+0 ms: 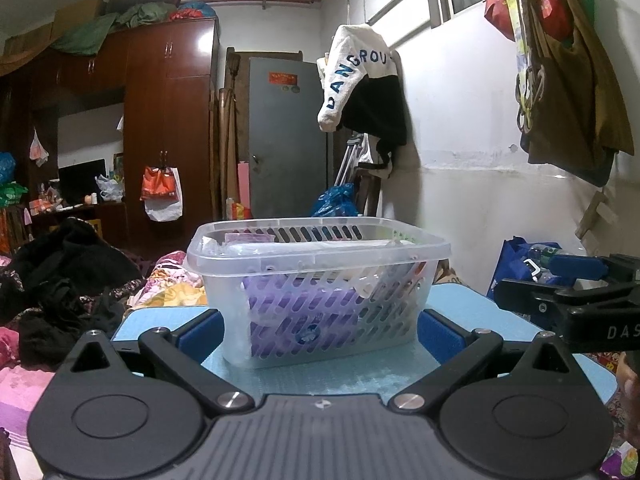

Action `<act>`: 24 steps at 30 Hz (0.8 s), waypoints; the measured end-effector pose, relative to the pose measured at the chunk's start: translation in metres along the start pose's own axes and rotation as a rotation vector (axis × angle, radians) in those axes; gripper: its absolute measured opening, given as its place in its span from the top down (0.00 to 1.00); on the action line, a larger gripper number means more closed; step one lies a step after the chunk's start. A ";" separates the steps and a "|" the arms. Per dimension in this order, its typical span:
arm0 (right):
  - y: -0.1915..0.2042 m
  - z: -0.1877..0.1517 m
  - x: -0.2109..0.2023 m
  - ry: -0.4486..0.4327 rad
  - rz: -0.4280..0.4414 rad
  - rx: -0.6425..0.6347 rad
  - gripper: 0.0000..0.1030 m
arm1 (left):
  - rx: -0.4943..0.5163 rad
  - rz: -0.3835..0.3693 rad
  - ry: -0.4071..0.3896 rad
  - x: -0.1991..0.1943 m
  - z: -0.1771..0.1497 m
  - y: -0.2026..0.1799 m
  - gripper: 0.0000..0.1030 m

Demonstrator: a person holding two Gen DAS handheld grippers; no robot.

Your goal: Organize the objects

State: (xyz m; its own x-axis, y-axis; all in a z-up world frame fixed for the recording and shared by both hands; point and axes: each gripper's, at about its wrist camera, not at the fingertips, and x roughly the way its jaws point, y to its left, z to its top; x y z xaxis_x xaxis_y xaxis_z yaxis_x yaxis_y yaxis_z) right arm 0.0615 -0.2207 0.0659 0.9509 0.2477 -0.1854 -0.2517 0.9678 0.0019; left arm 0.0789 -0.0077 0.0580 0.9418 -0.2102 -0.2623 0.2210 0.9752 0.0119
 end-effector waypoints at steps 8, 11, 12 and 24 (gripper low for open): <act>-0.001 0.000 0.000 0.000 0.004 0.002 0.00 | 0.003 0.005 -0.006 0.001 0.000 -0.003 0.00; -0.001 0.000 0.000 0.001 0.003 0.001 0.00 | 0.006 0.012 -0.007 0.001 0.000 -0.003 0.00; -0.001 0.000 0.000 0.002 0.003 0.001 0.00 | 0.005 0.010 -0.006 0.001 0.000 -0.003 0.00; -0.001 0.000 0.000 0.001 0.004 0.000 0.00 | 0.017 0.040 -0.020 0.003 -0.002 -0.006 0.00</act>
State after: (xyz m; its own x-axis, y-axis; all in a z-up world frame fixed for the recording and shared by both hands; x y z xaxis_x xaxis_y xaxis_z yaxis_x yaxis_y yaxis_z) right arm 0.0613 -0.2215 0.0661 0.9496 0.2516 -0.1868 -0.2556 0.9668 0.0027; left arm 0.0795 -0.0136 0.0553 0.9547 -0.1724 -0.2424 0.1871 0.9816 0.0388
